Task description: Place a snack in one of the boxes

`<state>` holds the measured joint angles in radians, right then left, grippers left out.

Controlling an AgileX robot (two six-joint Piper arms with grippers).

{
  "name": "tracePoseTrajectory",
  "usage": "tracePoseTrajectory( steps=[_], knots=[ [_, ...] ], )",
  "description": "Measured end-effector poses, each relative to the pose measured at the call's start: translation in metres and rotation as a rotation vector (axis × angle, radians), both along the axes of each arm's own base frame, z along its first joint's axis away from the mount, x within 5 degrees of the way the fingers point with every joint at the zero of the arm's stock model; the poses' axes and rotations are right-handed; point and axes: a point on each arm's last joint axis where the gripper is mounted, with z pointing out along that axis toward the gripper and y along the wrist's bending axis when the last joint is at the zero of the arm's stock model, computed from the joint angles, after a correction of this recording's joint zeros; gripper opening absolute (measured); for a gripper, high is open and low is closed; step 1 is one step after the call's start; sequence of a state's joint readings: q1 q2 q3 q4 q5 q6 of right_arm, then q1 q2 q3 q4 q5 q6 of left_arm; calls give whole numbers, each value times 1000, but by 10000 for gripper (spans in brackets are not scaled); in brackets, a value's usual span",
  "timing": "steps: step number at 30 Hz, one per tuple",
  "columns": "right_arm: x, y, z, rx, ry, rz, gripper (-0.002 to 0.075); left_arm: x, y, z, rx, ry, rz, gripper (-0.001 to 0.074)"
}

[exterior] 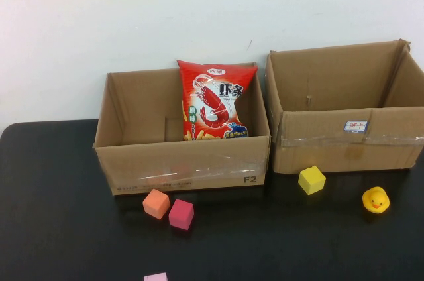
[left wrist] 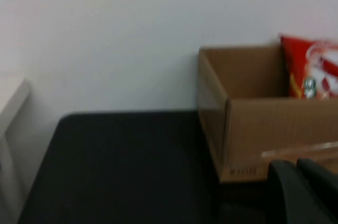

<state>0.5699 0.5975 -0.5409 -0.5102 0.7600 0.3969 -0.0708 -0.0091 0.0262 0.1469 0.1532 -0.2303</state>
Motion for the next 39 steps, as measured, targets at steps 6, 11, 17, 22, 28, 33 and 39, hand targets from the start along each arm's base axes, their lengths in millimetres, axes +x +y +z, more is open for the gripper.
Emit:
tracePoseTrajectory(
  steps=[6,11,17,22,28,33,39],
  knots=[
    [0,0,0,0,0,0,-1,-3,2,-14,-23,161,30,-1],
    [0,0,0,0,0,0,-1,-3,2,-15,-34,176,35,-1],
    [0,0,0,0,0,0,-1,-3,4,-15,-38,178,59,-1],
    [0,0,0,0,0,0,-1,-3,4,-15,-39,178,63,-1],
    [0,0,0,0,0,0,-1,-3,4,-15,-39,178,63,-1],
    [0,0,0,0,0,0,-1,-3,4,-15,-39,178,63,-1],
    [-4,-4,-7,-19,-10,1,-1,-3,4,-15,-39,178,65,-1]
  ],
)
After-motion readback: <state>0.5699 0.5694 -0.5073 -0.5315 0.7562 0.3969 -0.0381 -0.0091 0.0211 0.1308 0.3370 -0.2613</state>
